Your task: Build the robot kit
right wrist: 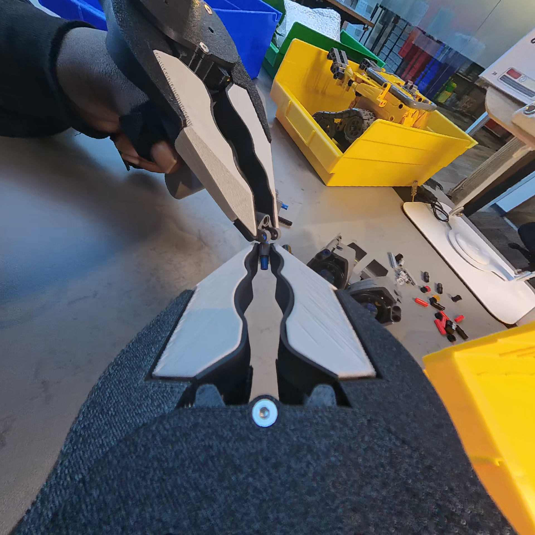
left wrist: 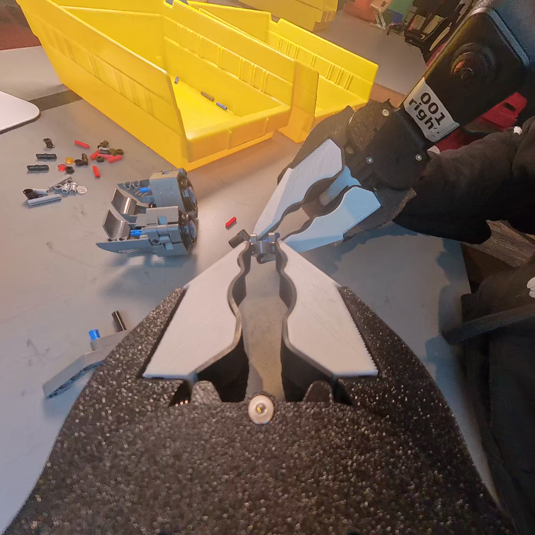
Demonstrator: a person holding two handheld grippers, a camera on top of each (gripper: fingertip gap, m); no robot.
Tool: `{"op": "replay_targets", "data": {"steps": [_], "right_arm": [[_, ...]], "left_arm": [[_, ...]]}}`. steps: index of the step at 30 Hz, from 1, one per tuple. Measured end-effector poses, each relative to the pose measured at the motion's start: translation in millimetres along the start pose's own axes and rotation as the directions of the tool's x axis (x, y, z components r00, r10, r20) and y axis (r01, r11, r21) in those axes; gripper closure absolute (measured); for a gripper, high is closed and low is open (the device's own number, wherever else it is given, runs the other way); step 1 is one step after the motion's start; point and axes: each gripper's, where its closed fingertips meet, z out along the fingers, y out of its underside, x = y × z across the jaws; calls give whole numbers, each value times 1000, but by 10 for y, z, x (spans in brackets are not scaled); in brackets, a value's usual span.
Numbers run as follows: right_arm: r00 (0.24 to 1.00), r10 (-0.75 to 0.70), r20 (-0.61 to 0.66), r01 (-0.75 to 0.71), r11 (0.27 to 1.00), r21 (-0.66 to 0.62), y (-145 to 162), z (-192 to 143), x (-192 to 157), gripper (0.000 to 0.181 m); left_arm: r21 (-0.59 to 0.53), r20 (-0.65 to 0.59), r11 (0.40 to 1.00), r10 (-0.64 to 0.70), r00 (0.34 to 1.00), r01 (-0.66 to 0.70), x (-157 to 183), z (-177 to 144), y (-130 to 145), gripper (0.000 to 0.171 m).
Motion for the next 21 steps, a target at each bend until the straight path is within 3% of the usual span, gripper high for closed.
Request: {"op": "replay_targets", "data": {"steps": [13,21], "right_arm": [[998,65,-11,-66,982,-178,259,70,-10,175],[996,91,-7,-90,975,-204,309,66,-8,175]], "left_arm": [[-69,53,997,-36,998,39,-117,36,140,156],[-109,86,988,-101,991,110,-234,13,232,156]]}}
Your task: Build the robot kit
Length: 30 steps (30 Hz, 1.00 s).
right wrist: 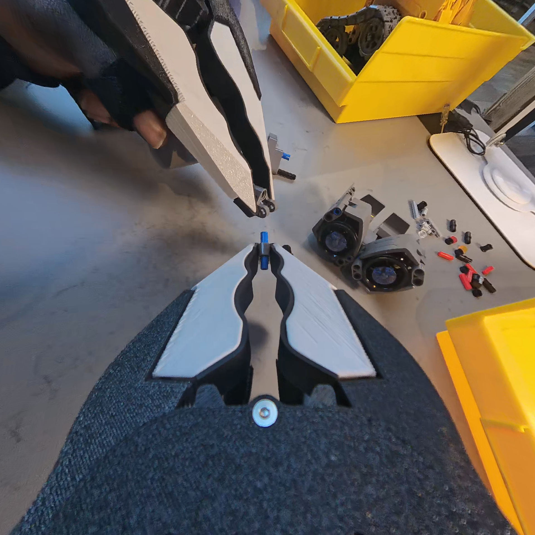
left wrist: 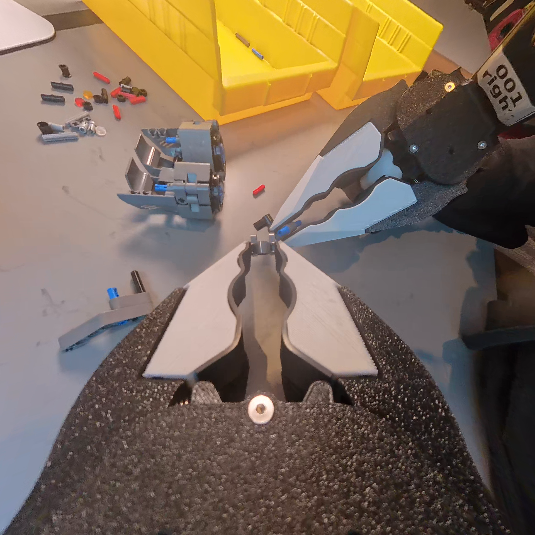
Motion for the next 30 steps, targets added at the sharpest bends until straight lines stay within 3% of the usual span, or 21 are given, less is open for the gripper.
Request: {"op": "replay_targets", "data": {"steps": [5,12,30], "right_arm": [[1000,-6,8,6,1000,-12,18,9,-14,175],[998,34,44,-31,997,-66,99,10,-72,176],[994,79,75,-74,995,-71,120,-11,-82,176]], "left_arm": [[-56,10,998,1,1000,0,-10,29,93,156],[-216,85,969,139,987,-118,-70,85,353,156],[-222,80,966,153,985,-132,-65,71,370,150]]}}
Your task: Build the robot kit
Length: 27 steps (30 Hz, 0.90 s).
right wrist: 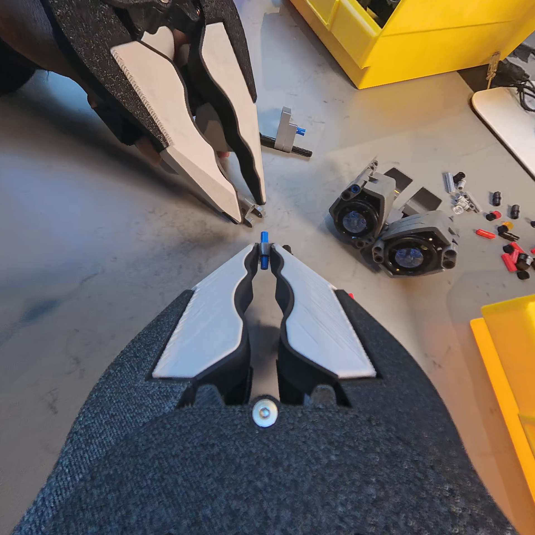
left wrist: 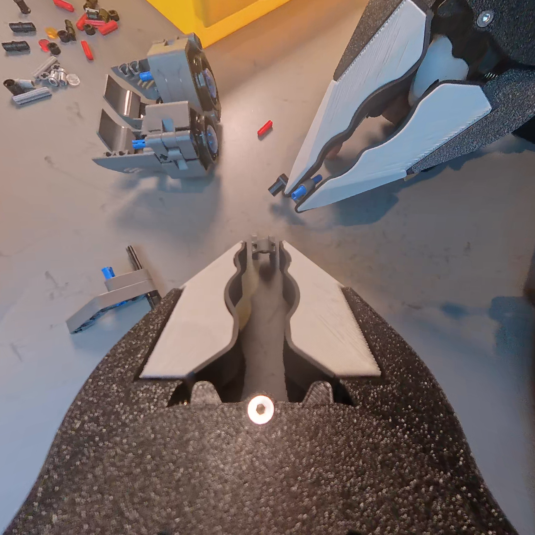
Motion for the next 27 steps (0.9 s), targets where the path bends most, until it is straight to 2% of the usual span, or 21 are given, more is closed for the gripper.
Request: {"op": "replay_targets", "data": {"steps": [9,15,22,27], "right_arm": [[999,36,7,-36,999,29,-32,-32,33,176],[998,61,32,-64,994,92,-135,-77,18,175],[962,195,193,-236,947,220,-386,-201,-103,175],[932,241,272,-312,914,259,-490,-263,-158,175]], "left_arm": [[53,7,998,28,1000,-28,-4,-91,-104,144],[102,-13,986,135,991,-133,145,-111,-203,144],[156,-14,966,210,978,-206,243,-131,-286,145],[223,-28,950,228,973,-217,308,-177,-382,149]]}}
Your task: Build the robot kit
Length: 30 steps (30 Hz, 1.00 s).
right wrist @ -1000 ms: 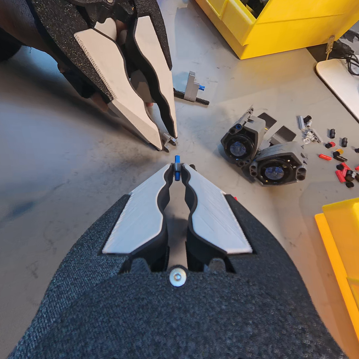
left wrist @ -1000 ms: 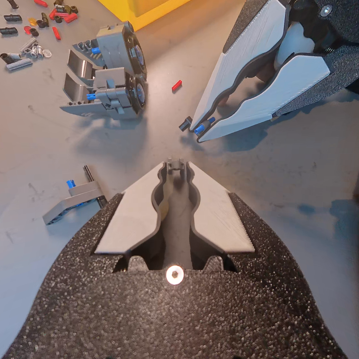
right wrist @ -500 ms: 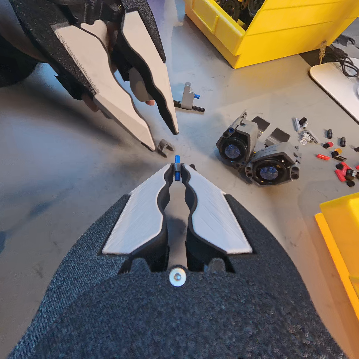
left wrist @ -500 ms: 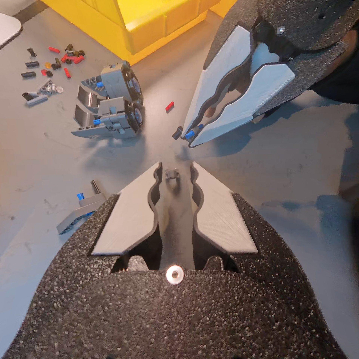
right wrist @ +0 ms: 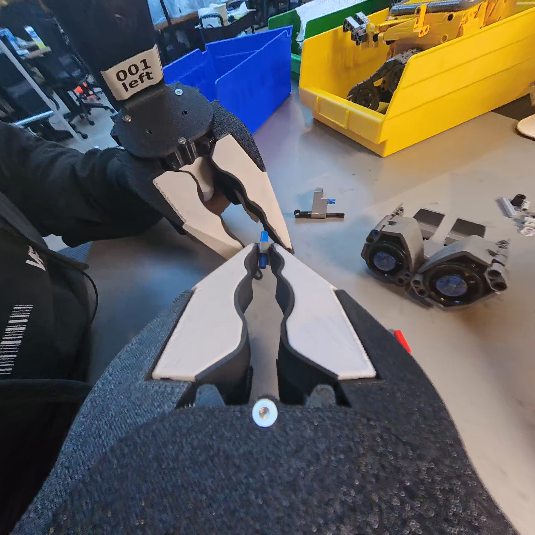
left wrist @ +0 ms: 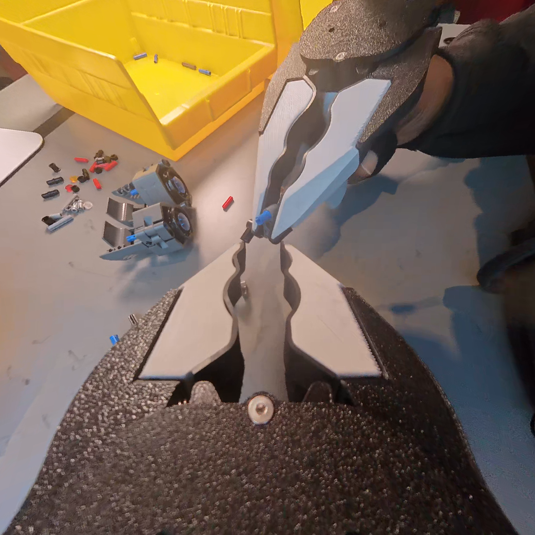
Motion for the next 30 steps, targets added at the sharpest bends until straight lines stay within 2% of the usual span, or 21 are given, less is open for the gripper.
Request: {"op": "replay_targets", "data": {"steps": [5,8,14,19,24,30], "right_arm": [[999,32,23,-32,999,28,-28,-5,-5,175],[996,62,59,-67,995,81,-99,-10,-14,176],[999,39,33,-41,996,74,-81,-36,72,175],[998,-39,46,36,997,70,-87,-63,25,175],[983,-159,97,150,985,88,-95,-66,-130,175],[961,-271,49,263,956,129,-190,-113,-159,175]], "left_arm": [[26,-27,998,-53,998,54,1,12,-19,154],[52,-75,992,-109,991,113,30,26,-59,164],[47,-97,981,-184,978,190,-44,-39,-34,158],[157,-252,919,-318,914,362,-64,-218,-237,155],[184,-328,920,-274,904,345,71,-259,-326,161],[188,-389,908,-281,877,375,117,-328,-368,160]]}}
